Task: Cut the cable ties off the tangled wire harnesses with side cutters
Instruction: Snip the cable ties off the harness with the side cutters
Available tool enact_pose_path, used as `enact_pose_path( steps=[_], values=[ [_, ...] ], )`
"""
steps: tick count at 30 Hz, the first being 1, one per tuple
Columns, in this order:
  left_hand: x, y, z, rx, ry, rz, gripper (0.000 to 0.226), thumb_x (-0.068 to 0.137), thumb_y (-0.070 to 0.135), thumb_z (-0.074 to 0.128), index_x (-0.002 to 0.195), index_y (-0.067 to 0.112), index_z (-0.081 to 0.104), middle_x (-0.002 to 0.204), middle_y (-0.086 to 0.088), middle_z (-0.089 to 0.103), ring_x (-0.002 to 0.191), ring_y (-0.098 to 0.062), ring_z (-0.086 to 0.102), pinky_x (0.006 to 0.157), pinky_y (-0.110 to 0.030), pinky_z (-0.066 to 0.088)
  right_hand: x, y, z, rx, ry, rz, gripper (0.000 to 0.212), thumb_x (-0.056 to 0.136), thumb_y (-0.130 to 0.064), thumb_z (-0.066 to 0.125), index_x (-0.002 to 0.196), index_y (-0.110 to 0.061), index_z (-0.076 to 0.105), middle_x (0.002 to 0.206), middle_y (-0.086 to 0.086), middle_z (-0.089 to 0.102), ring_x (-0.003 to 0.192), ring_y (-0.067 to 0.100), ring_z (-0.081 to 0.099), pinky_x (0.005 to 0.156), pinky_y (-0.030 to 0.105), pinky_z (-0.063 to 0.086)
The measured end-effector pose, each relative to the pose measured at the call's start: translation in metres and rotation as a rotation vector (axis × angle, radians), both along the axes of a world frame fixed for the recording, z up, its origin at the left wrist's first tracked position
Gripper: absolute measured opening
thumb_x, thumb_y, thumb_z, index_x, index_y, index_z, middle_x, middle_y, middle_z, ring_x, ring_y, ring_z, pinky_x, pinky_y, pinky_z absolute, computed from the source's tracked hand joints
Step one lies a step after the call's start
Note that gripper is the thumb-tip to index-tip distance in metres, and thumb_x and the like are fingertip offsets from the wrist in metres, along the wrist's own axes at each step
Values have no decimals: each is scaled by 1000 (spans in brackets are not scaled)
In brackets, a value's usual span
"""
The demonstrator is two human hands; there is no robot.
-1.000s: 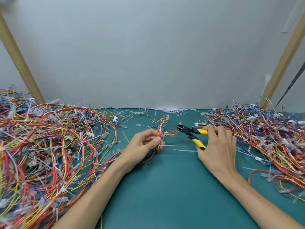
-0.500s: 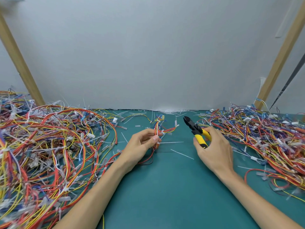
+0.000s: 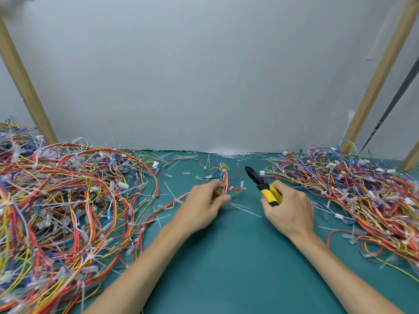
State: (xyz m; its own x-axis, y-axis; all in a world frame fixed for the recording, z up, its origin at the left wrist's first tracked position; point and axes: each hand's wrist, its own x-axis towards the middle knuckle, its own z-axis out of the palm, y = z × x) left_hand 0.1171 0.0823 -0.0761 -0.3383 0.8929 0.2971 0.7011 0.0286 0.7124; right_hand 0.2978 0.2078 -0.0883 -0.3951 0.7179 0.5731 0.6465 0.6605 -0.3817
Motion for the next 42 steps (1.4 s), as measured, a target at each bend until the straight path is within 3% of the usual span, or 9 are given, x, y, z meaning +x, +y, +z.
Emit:
enact_pose_path(
  steps=[3,9,20,27,31,33,36,39,42],
  values=[
    [-9,-3,10,-170,175,-100,39,91,26,67,127,17,55,103,7,64,101,-15,59,90,-27,45,1,3,-2,-8,-17,4,27,73,-39,68,69,-23,46,50,-8,46,54,26,50,49,28,36],
    [-29,-9,25,-357,521,-62,38,88,34,66,123,22,56,121,4,59,117,-17,50,100,-38,41,0,6,-2,-36,8,-1,26,74,-34,69,69,-22,46,52,-7,46,57,27,49,49,28,31],
    [-15,-9,14,-400,574,81,30,93,38,53,120,28,55,118,-3,49,110,-27,53,93,-39,45,0,7,-2,1,0,174,24,77,-41,65,79,-28,45,63,-12,49,62,20,49,51,28,31],
    [3,-6,22,-469,365,52,26,87,45,66,104,25,64,93,-1,54,99,-25,57,79,-31,46,-1,2,-2,46,-61,215,24,80,-44,63,82,-28,45,66,-11,50,62,20,49,52,30,34],
    [5,-9,33,-509,130,-133,20,84,42,72,99,31,67,85,8,64,66,0,57,65,-22,45,0,2,-2,47,-51,200,28,83,-46,63,81,-27,43,66,-10,47,63,20,47,53,30,33],
    [4,-10,37,-505,47,-187,16,87,32,71,102,29,68,84,8,67,52,4,54,64,-20,45,0,1,-1,28,-29,234,29,86,-49,59,79,-28,41,64,-11,46,60,16,45,51,30,29],
    [2,-11,42,-390,-45,-204,19,90,7,62,103,20,68,83,1,69,61,-7,60,70,-21,49,0,2,0,-28,47,322,27,86,-53,51,78,-30,40,61,-11,47,59,9,46,50,29,31],
    [1,-10,45,-229,-120,-179,21,90,-1,60,98,16,70,83,-2,70,69,-10,63,75,-22,52,0,0,4,-211,246,453,25,89,-49,54,81,-26,53,63,-5,58,58,15,55,55,33,43],
    [4,-7,45,-88,-190,-158,17,92,2,62,94,17,69,79,2,70,70,-6,64,73,-18,51,-3,-6,15,-636,589,534,22,88,-43,63,80,-22,64,66,-2,65,57,21,62,56,29,49]
  ],
)
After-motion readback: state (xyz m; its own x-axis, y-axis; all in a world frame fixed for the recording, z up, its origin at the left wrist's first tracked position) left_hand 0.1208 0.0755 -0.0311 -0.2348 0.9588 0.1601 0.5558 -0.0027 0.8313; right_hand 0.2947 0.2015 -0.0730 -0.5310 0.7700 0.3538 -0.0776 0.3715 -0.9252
